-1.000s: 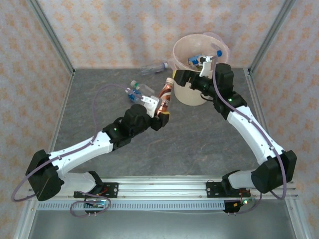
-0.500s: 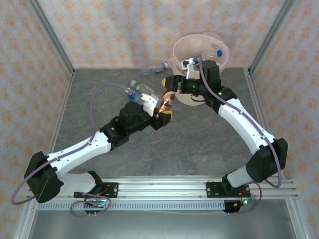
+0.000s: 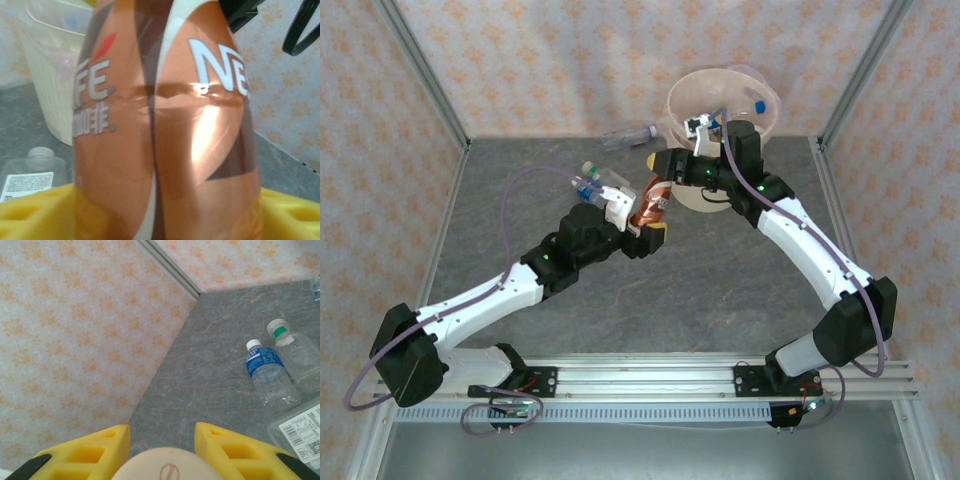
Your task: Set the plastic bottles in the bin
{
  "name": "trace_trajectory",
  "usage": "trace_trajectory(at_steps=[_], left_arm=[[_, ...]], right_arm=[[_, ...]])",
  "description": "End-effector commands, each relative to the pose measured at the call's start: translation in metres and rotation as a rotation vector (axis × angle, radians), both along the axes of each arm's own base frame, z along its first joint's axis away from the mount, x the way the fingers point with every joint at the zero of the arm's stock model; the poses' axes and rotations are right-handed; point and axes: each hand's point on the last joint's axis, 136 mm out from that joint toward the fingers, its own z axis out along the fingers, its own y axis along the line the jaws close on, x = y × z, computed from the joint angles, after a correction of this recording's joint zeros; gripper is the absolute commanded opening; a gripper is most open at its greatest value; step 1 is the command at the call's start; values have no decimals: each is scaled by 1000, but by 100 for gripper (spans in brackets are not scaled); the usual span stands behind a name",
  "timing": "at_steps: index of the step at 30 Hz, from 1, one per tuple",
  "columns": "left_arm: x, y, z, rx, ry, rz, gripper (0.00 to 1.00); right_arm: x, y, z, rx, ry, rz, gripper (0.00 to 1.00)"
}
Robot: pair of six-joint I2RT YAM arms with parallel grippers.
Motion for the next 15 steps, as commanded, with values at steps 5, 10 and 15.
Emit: trace_trajectory(at_steps=[5, 10, 15], left_arm=[[13, 25, -3, -63, 0, 128, 100], [11, 52, -3, -106, -9, 242, 100], [13, 98, -20, -108, 17, 473, 100]], right_arm=[[27, -25, 26, -56, -142, -196, 0], [44, -58, 48, -140, -254, -384, 0], [56, -87, 79, -198, -382, -534, 0]])
